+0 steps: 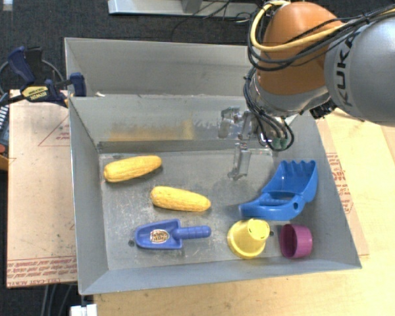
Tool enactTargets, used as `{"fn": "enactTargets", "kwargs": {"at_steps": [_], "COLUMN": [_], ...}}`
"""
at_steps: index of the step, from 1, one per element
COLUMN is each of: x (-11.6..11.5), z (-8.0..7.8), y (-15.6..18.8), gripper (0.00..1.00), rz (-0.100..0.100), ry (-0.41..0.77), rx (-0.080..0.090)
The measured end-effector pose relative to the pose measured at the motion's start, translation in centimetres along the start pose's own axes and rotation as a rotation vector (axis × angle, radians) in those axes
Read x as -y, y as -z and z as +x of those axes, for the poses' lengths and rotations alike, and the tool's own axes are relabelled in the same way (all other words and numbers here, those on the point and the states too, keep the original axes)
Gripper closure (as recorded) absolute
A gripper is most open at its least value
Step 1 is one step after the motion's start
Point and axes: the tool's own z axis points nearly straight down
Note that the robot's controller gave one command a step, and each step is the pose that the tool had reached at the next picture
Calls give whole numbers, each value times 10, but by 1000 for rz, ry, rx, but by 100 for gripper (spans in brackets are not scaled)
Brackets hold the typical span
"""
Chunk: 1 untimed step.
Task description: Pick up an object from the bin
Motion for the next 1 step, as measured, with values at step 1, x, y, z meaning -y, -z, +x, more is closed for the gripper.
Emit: {"fn": "enactTargets", "kwargs": {"at_steps": [1], "x": [0], "z": [-1], "y": [5], "gripper": [0], "rz": [0], "ry": [-1], "rx": [7]}}
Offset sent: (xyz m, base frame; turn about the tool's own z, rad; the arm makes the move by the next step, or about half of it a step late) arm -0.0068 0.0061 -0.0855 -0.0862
